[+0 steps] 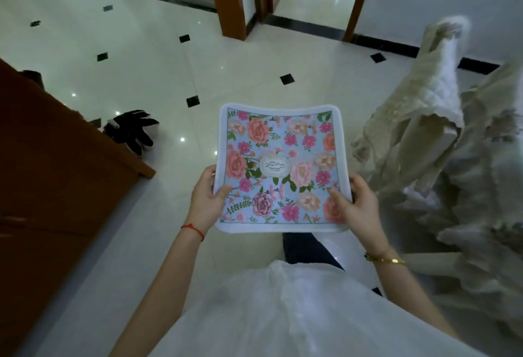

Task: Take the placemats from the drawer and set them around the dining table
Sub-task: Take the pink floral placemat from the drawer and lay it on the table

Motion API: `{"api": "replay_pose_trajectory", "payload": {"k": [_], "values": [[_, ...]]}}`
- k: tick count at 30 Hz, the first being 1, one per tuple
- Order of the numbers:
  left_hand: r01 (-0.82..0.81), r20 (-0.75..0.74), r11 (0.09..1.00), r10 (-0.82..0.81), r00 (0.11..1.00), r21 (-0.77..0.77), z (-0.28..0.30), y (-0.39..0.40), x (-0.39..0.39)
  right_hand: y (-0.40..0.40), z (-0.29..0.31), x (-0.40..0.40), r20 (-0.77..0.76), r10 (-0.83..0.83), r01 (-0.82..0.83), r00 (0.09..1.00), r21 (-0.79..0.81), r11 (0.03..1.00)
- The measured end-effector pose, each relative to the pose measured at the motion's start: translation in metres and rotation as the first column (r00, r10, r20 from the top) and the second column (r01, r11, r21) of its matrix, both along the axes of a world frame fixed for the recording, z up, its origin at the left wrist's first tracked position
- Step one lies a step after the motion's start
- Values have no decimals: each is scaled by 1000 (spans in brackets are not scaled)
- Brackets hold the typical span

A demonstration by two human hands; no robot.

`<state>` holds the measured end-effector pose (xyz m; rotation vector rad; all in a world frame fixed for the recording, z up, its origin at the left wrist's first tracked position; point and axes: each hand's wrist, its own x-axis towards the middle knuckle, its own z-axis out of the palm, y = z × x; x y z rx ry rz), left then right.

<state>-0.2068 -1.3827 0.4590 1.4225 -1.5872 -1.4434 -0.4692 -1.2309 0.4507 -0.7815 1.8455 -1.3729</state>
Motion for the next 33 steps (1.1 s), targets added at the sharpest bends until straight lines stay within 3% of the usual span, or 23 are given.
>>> {"api": "replay_pose_trajectory", "payload": {"k": [16,33], "values": [[195,-22,980,-196,980,-25,23,-302,-304,-260,18,-271,-165,-213,214,963,-9,977],[511,-38,858,-513,858,-52,21,-548,-629,-449,2,-519,-102,-501,500,859,-33,865]]}}
